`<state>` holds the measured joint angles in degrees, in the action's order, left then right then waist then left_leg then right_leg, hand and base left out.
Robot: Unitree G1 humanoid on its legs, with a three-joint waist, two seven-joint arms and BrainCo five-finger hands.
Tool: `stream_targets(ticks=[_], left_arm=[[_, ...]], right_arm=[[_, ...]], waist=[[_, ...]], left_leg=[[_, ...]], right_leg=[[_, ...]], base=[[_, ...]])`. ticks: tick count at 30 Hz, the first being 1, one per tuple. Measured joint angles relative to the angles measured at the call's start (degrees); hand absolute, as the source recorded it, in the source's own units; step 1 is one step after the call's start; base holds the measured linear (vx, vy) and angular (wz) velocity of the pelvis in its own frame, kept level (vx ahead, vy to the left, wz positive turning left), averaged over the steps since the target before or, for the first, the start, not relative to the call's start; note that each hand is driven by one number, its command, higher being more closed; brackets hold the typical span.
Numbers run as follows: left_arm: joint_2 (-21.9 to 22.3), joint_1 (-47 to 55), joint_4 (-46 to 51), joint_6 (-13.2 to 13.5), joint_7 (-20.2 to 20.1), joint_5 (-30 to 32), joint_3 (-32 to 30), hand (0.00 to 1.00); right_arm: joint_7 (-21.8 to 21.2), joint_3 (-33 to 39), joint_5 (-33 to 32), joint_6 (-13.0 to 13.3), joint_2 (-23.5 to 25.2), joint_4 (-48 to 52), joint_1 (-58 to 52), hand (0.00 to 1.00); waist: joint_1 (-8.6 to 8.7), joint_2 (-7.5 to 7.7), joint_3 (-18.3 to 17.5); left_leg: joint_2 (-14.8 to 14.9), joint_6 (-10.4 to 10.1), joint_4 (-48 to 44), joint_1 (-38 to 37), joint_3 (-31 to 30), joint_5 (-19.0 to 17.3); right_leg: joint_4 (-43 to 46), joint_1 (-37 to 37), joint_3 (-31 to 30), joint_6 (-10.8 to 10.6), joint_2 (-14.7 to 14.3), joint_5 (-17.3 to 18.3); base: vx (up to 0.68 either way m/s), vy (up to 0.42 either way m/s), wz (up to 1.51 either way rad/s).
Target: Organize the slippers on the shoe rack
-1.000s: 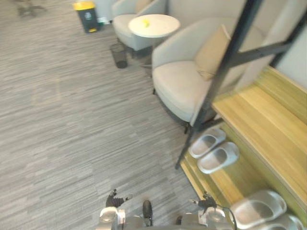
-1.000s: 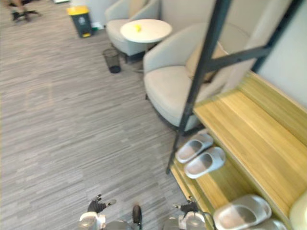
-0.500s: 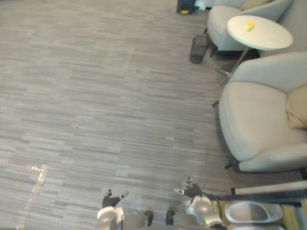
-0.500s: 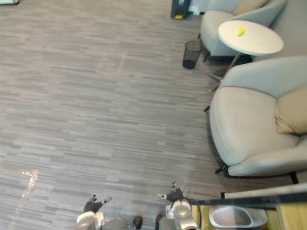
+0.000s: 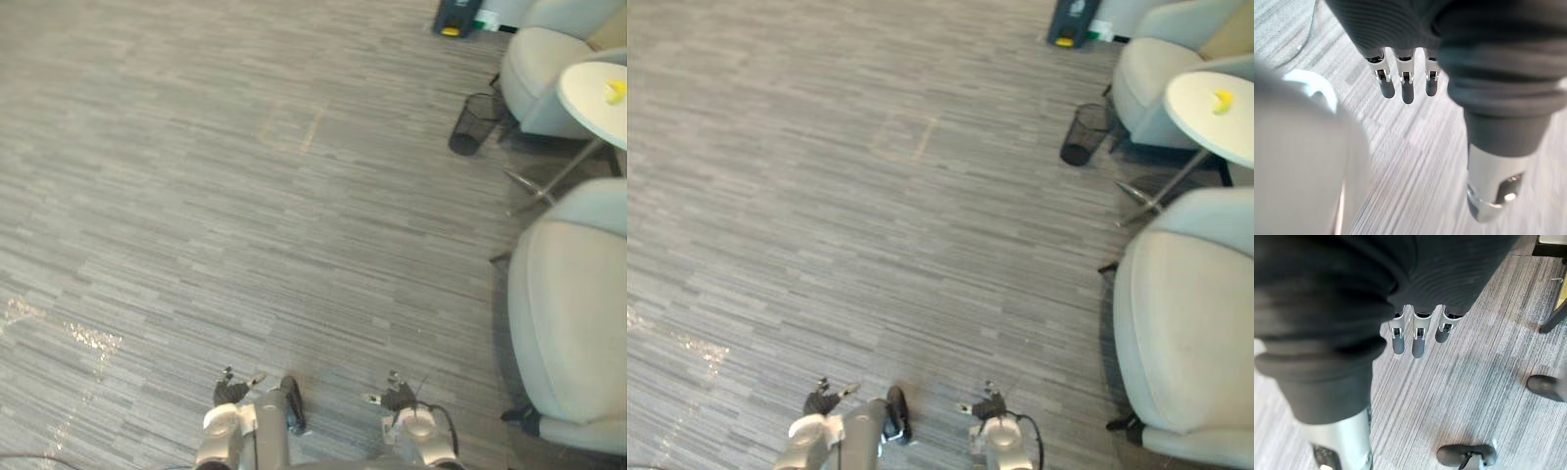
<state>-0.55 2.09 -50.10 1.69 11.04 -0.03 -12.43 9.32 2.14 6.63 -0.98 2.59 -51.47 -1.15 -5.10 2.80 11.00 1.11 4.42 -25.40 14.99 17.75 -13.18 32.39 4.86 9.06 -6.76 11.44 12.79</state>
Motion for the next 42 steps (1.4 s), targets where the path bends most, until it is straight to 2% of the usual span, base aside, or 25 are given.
stream_targets(ticks=[1, 3, 5, 7, 10, 11, 12, 13, 14, 17, 18, 19, 20, 22, 25, 27, 28, 29, 31, 34, 35, 36, 37, 39, 42], left_arm=[[-0.5, 0.18, -0.84, -0.47, -0.02, 0.01, 0.75, 0.0], [-0.47, 0.29, -1.13, -0.84, 0.0, 0.0, 0.69, 0.0], [-0.34, 0.48, -1.16, -0.92, -0.02, -0.01, 0.69, 0.0], [0.05, -0.05, -1.53, -0.92, -0.06, -0.01, 0.7, 0.0], [0.46, -0.97, -2.27, -0.8, -0.08, -0.01, 1.11, 0.0], [0.26, -1.01, -2.72, -0.79, -0.16, -0.01, 1.1, 0.0], [0.27, -0.86, -2.99, -0.82, -0.2, 0.0, 1.09, 0.0], [0.6, -0.6, -3.74, -0.87, -0.19, 0.0, 0.81, 0.0], [1.02, -0.16, -3.89, -0.8, -0.18, 0.02, 0.37, 0.0], [1.65, 0.09, -3.82, -0.85, -0.21, 0.14, -1.09, 0.0], [2.27, 0.13, -3.4, -0.88, -0.27, 0.29, -2.7, 0.0], [3.04, 0.84, -2.68, -0.86, -0.27, 0.45, -4.33, 0.0], [3.06, 1.14, -2.22, -0.81, -0.27, 0.44, -4.68, 0.0], [2.87, 1.23, -0.07, -0.83, -0.3, 0.42, -4.65, 0.0], [2.13, 1.65, 2.64, -0.64, -0.23, 0.08, -4.75, 0.0], [2.61, 1.54, 3.87, -0.11, -0.17, -0.05, -5.48, 0.0], [3.3, 1.45, 4.43, 0.28, -0.14, -0.16, -6.01, 0.0], [3.69, 1.57, 4.52, 0.48, -0.05, -0.31, -6.18, 0.0], [3.26, 1.36, 4.49, 0.45, -0.07, -0.21, -6.18, 0.0], [2.49, 1.06, 4.0, 0.18, 0.0, -0.24, -5.94, 0.0], [1.52, 0.65, 2.08, -0.12, 0.03, -0.22, -4.57, 0.0], [1.36, 0.62, 1.8, -0.38, 0.0, -0.23, -4.29, 0.0], [1.2, 0.5, 1.04, -0.87, 0.02, -0.22, -3.6, 0.0], [1.49, 0.41, 1.14, -0.88, 0.04, -0.23, -3.35, 0.0], [2.11, -0.51, 0.74, -0.94, -0.01, -0.25, -3.33, 0.0]], right_arm=[[-0.27, 0.01, 0.0, -0.02, 0.15, -0.04, -0.45, 0.0], [-0.42, 0.01, 0.0, 0.18, 0.17, 0.57, -0.93, 0.0], [-0.4, 0.2, -0.01, 0.77, 0.17, 1.07, -0.86, 0.0], [-0.4, 2.11, -0.04, 1.23, 0.15, 0.98, 0.11, 0.0], [-0.35, 3.65, -0.04, 1.37, -0.18, 0.5, 0.52, 0.0], [-0.39, 4.19, -0.04, 1.0, -0.29, -0.54, 1.3, 0.0], [-0.41, 4.36, -0.04, 0.87, -0.41, -1.26, 1.64, 0.0], [-0.39, 4.62, 0.02, 0.67, -0.91, -1.4, 1.86, 0.0], [-0.39, 5.41, 0.04, 0.62, -0.78, -1.57, 2.4, 0.0], [-0.37, 6.64, 0.04, 0.53, -0.44, -1.16, 2.68, 0.0], [-0.4, 6.4, 0.0, 0.44, -0.37, -1.08, 2.56, 0.0], [-0.36, 5.41, -0.13, 0.42, -0.46, -0.95, 2.32, 0.0], [-0.34, 5.09, -0.14, 0.39, -0.46, -1.0, 2.28, 0.0], [-0.24, 4.01, -0.42, -0.12, 0.63, -1.18, 2.09, 0.0], [-0.1, 3.13, -0.51, -0.56, 1.51, -1.13, 1.57, 0.0], [0.48, 3.61, -0.5, -0.58, 1.54, -1.1, 2.14, 0.0], [0.63, 3.88, -0.49, -0.55, 1.53, -1.14, 2.22, 0.0], [0.72, 3.86, -0.46, -0.63, 1.44, -1.58, 2.12, 0.0], [0.58, 2.78, -0.38, -0.69, 1.35, -1.93, 2.48, 0.0], [0.68, 3.45, -0.33, -0.6, 1.51, -1.38, 2.13, 0.0], [0.61, 3.89, -0.27, -0.58, 1.34, -1.35, 2.1, 0.0], [0.57, 4.03, -0.27, -0.59, 1.3, -1.36, 2.04, 0.0], [0.47, 4.24, -0.25, -0.58, 1.37, -1.38, 1.11, 0.0], [0.36, 4.49, -0.21, -0.37, 1.4, -0.74, 0.43, 0.0], [0.29, 5.08, 0.04, 0.01, 1.45, 0.89, 0.92, 0.0]], waist=[[0.37, -0.05, 0.18], [1.13, -0.05, 0.19], [1.84, -0.44, 0.41], [2.33, -0.01, 0.45], [2.79, 0.25, 0.35], [3.35, 1.09, 0.28], [3.42, 1.27, 0.42], [4.16, 0.51, -0.25], [4.13, -1.08, -0.52], [4.47, -2.79, -0.57], [4.53, -3.46, -0.27], [4.17, -4.79, 0.22], [3.77, -5.2, 0.38], [2.35, -5.15, 0.86], [0.87, -2.96, 1.02], [0.06, -2.38, 1.79], [-0.56, -2.17, 1.73], [-1.48, -2.12, 1.33], [-1.4, -1.17, 0.88], [-1.54, 0.28, 0.21], [-1.48, 0.46, 0.61], [-1.25, 0.34, 0.74], [-0.59, 0.07, 0.94], [-0.09, -0.05, 0.92], [0.75, 0.48, 1.22]], left_leg=[[-1.19, 0.02, 1.0, -4.0, -1.7, -1.28], [-2.14, 0.28, 4.34, -9.97, -3.98, -1.97], [-2.44, 0.29, 8.5, -14.87, -5.92, -2.0], [-2.75, -0.14, 13.04, -20.46, -9.1, -2.25], [-3.1, -0.68, 16.71, -23.96, -12.36, -2.56], [-4.11, -1.63, 19.01, -26.35, -14.47, -3.1], [-4.29, -2.12, 19.56, -27.57, -15.45, -3.72], [-2.65, -3.14, 19.64, -29.19, -18.19, -5.07], [-0.83, -3.29, 17.66, -28.77, -19.75, -5.04], [0.98, -3.83, 5.74, -25.07, -20.16, -5.33], [1.96, -6.39, -7.18, -20.81, -19.79, -3.75], [4.38, -11.97, -24.11, -14.58, -19.06, 4.79], [5.68, -12.5, -29.44, -12.47, -18.58, 6.39], [9.02, -9.43, -39.95, -4.08, -14.88, 0.59], [9.21, -7.13, -28.37, 4.15, -11.07, -4.65], [8.25, -7.17, -16.05, 7.13, -10.5, -4.28], [7.52, -7.89, -5.41, 7.95, -10.77, -0.76], [7.21, -8.31, -1.97, 7.67, -10.3, 7.0], [5.05, -6.61, -4.2, 7.83, -9.63, 5.42], [3.36, -3.87, -7.73, 6.02, -7.81, -0.75], [2.79, -2.77, -7.85, 0.68, -5.97, -3.83], [2.65, -2.6, -7.79, -0.74, -5.9, -4.33], [2.02, -2.12, -6.51, -6.29, -5.77, -5.42], [1.61, -1.97, -1.61, -12.56, -5.53, -5.5], [1.77, -2.81, 6.8, -21.46, -4.98, -6.65]], right_leg=[[13.75, -4.46, -2.59, -0.68, 0.38, -1.01], [24.47, -10.44, -3.85, -0.29, -1.19, -0.29], [25.03, -16.32, -3.09, 1.02, -3.35, 1.38], [12.16, -22.49, -0.41, 2.26, -5.68, 2.14], [-7.0, -23.97, 0.7, 2.71, -7.19, -2.91], [-18.31, -24.14, 0.49, 3.13, -7.36, -8.52], [-18.86, -24.24, -0.52, 4.49, -7.61, -12.15], [-16.69, -23.92, -1.5, 8.27, -8.92, -15.79], [-14.64, -23.93, 0.33, 8.91, -9.61, -12.86], [-13.47, -21.28, 2.72, 9.73, -11.24, -9.12], [-14.26, -18.27, 2.89, 10.24, -12.51, -7.57], [-16.0, -13.48, 2.41, 10.88, -14.58, -5.55], [-16.64, -11.81, 1.88, 11.44, -15.25, -4.73], [-18.4, -5.54, 0.07, 11.65, -16.08, -2.02], [-23.64, 1.45, -1.89, 10.4, -13.44, -1.19], [-25.14, 4.34, -2.59, 9.04, -11.16, -0.37], [-25.7, 5.88, -3.15, 7.26, -9.61, 0.84], [-26.67, 7.73, -3.97, 5.81, -8.48, 2.92], [-26.12, 8.92, -4.58, 5.74, -6.23, 3.96], [-11.59, 3.94, -6.68, 3.4, -3.23, 2.12], [9.85, -3.69, -10.19, 0.12, -2.07, -2.2], [14.9, -5.29, -10.37, 0.14, -1.98, -2.82], [28.83, -10.19, -9.05, 0.48, -1.53, -3.25], [34.5, -15.73, -5.83, 1.35, -1.74, -2.62], [24.09, -24.86, 3.3, 3.23, -2.69, -0.32]], base=[[0.45, 0.182, 0.66], [0.49, 0.121, 0.68], [0.47, 0.062, 0.59], [0.46, -0.012, 0.71], [0.37, -0.049, 0.7], [0.41, -0.101, 0.64], [0.77, -0.227, 0.92], [0.7, -0.221, 0.74], [0.71, -0.229, 0.68], [0.54, -0.171, 0.2], [0.55, -0.134, -0.09], [0.54, -0.095, -0.22], [0.54, -0.021, -0.39], [0.57, 0.009, -0.35], [0.51, 0.056, -0.29], [0.51, 0.194, -0.33], [0.48, 0.271, -0.47], [0.6, 0.361, -0.42], [0.6, 0.366, -0.1], [0.57, 0.324, -0.14], [0.55, 0.282, -0.2], [0.63, 0.285, -0.12], [0.4, 0.143, 0.08], [0.48, 0.108, 0.11], [0.51, 0.018, -0.03]])
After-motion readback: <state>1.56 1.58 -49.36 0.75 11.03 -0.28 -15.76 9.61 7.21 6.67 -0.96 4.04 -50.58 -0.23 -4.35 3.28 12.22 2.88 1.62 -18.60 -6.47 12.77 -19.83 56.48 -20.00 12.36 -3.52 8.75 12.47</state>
